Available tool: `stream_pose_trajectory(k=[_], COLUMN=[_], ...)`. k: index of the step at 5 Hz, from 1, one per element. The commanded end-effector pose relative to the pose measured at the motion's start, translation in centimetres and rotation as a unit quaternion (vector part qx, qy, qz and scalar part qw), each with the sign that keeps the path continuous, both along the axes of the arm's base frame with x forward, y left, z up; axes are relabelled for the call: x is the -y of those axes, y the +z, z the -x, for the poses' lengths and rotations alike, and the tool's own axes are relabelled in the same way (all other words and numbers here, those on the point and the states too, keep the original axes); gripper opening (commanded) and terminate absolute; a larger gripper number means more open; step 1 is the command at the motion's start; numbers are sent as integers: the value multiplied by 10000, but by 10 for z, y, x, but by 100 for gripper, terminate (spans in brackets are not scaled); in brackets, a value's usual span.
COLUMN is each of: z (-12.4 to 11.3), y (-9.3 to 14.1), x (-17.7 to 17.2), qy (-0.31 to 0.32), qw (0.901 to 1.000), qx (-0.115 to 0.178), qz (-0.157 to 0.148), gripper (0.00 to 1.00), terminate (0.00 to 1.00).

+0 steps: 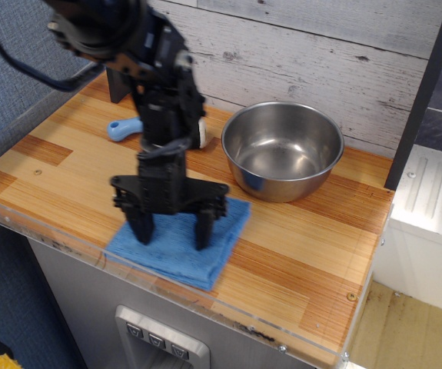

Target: Slide the blue rag in front of the blue handled spoon.

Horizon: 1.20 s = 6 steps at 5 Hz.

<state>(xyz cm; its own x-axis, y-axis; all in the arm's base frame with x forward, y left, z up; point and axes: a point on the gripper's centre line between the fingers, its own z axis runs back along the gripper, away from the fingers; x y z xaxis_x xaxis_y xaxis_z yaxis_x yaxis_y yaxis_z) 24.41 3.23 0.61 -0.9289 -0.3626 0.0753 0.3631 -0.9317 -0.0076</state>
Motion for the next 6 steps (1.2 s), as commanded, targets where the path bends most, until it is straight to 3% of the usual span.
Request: stream_pose_trajectory(k=[1,4,6], z=[-13,-26,-33], y=[5,14,27], x=[-56,-101,-98], qy=[539,1028,1098], qw=[9985,9944,9931], qx=[110,183,298], qz=[-78,-159,-268], gripper=[100,100,100], terminate=[0,0,0])
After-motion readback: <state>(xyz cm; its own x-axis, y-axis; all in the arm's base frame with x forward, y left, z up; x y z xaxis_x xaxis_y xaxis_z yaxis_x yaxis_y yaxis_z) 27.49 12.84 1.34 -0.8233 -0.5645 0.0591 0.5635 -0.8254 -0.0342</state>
